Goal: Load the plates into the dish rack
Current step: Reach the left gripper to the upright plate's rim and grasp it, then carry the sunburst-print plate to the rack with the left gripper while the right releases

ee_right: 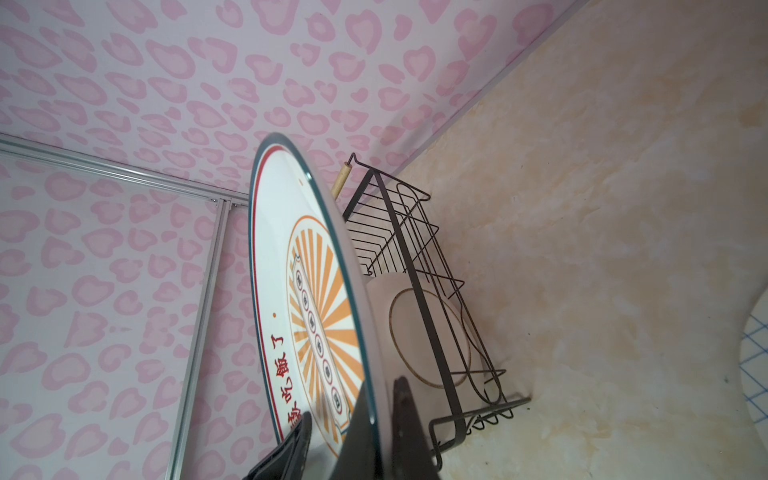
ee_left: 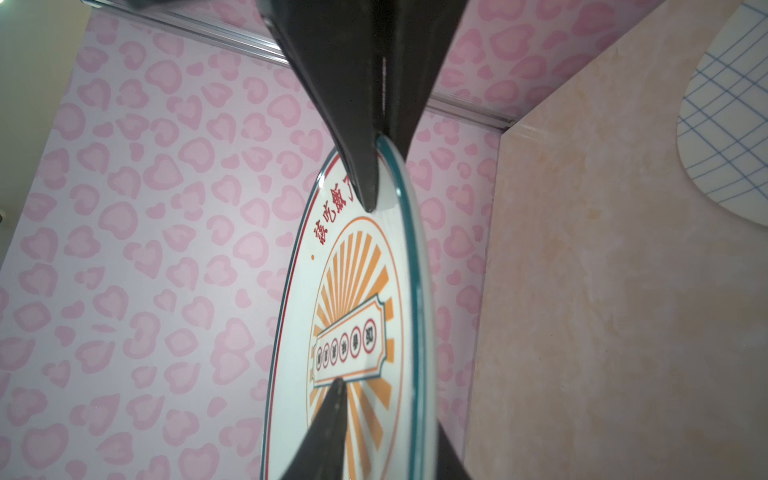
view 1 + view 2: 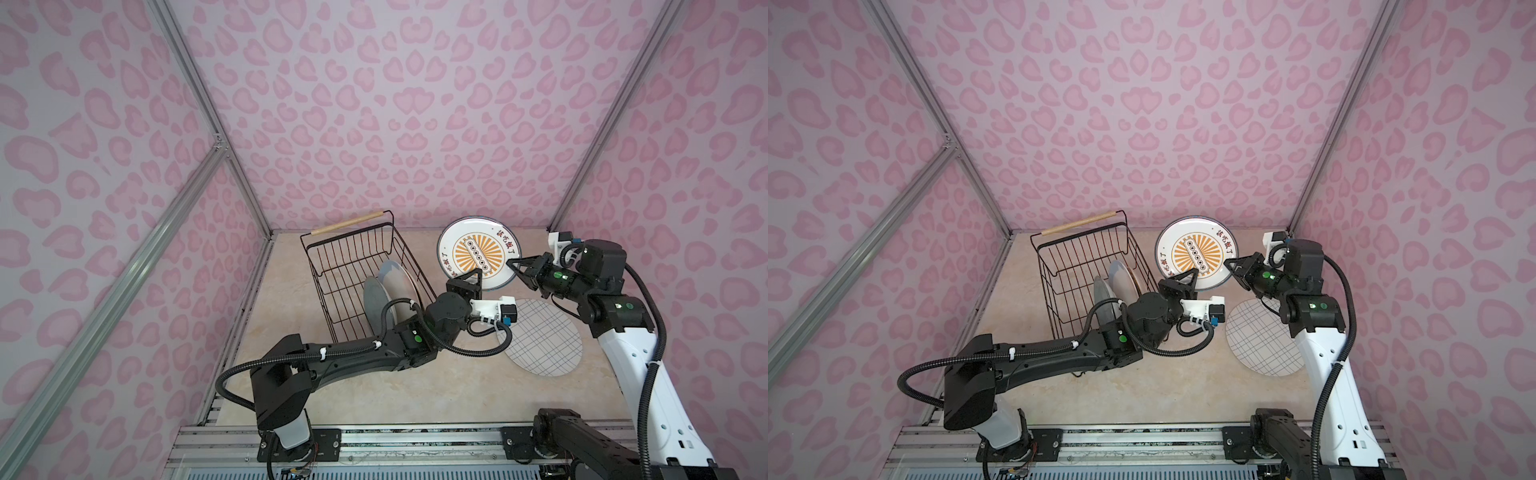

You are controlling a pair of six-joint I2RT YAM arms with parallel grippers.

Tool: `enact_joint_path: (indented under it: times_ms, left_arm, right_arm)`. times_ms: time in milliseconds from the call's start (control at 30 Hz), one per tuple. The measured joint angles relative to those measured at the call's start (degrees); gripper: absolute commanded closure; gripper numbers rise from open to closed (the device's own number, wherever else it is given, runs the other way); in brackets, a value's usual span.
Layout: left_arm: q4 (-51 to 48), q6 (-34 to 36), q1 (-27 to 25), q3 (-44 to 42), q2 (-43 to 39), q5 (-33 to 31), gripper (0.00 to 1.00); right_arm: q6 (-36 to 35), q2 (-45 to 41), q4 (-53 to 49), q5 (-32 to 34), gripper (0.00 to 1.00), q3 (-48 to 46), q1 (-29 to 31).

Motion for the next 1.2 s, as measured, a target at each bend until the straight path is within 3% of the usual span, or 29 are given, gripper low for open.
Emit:
enact_joint_path:
  times_ms: [100, 267, 433, 767, 900, 1200]
  left_arm:
    - [-0.9, 1.51, -0.22, 0.74, 1.27, -1.09, 0.96]
    - [-1.22, 2.08, -0.72, 1.77, 2.14, -2.54, 0.96]
    - [-0.79, -0.02, -1.42, 3.3, 2.54, -5.64, 0.96]
    - [-1.75, -9.25, -1.36, 8.04, 1.64, -13.7, 0.96]
    - [-6.56, -16.52, -0.74, 11.54, -0.63, -16.7, 0.96]
    - [-28.39, -41.33, 1.27, 19.54, -9.97, -21.22, 0.96]
  right_arm:
    - [-0.87, 0.0, 0.0, 0.85, 1.0, 0.11, 0.26]
    - [-1.18, 0.0, 0.0, 1.95, 1.0, 0.31, 0.37]
    - [-0.55, -0.28, -0.13, 1.03, 0.51, 1.11, 0.52]
    - [-2.27, -2.97, 1.27, -1.03, 0.03, 2.95, 0.9]
    - [-3.06, -4.5, 1.81, -0.66, 0.03, 3.37, 2.27]
    - [-6.6, -7.08, 1.92, 3.52, 0.03, 2.75, 5.46]
